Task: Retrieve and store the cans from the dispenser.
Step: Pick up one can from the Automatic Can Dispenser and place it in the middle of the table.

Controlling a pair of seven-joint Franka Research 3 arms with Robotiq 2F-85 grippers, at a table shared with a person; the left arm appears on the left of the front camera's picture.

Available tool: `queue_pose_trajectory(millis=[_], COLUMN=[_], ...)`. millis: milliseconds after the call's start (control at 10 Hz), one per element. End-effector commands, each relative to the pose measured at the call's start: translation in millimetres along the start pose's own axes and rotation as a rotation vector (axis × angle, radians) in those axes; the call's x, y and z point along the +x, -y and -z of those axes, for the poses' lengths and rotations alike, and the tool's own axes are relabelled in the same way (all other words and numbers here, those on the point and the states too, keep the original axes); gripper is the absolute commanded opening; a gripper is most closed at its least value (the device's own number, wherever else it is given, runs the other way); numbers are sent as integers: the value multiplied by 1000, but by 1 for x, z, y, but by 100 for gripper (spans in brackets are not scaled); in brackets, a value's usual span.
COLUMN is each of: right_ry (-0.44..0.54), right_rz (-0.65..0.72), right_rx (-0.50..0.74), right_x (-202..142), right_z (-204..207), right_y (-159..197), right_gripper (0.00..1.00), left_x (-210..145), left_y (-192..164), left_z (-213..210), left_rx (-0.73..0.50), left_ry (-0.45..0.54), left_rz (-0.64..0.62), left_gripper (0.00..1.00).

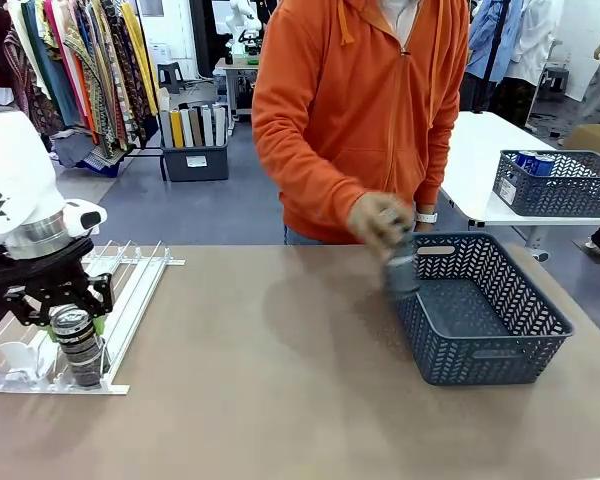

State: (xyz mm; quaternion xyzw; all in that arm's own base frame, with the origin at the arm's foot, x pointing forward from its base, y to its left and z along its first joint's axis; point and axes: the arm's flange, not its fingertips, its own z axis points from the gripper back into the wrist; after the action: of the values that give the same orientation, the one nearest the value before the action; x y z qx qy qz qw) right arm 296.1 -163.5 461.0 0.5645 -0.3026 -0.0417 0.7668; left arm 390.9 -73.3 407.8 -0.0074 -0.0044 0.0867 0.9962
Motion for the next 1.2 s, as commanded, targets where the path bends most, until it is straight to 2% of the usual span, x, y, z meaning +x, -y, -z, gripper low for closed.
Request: queue_pose_trajectory(millis=[0, 200, 300, 500, 700, 800, 1000, 1100], right_ry=[26, 26, 26, 26, 26, 26, 26, 26], right_rz=[-12, -12, -12, -12, -12, -12, -12, -12], right_rx=[22, 22, 22, 22, 22, 22, 22, 22], right_x=[3, 3, 3, 3, 3, 3, 3, 3], right_z=[3, 3, 3, 3, 3, 3, 3, 3], right_y=[-2, -2, -2, -2, -2, -2, -2, -2], right_gripper=[100, 100, 100, 100, 100, 100, 100, 100], left_x=[3, 2, -1, -18, -50, -62, -66, -69], left_y=[-1, -2, -5, -14, -23, -27, -38, -27], left_z=[-4, -9, -23, -79, -149, -167, -176, -177], left_rx=[-24, -28, -32, -54, -80, -81, -115, -68], left_ry=[-15, -6, 33, 106, 158, 189, 190, 199], left_rz=[12, 7, -1, 36, 52, 58, 73, 47], left_gripper=[0, 0, 0, 0, 0, 0, 0, 0])
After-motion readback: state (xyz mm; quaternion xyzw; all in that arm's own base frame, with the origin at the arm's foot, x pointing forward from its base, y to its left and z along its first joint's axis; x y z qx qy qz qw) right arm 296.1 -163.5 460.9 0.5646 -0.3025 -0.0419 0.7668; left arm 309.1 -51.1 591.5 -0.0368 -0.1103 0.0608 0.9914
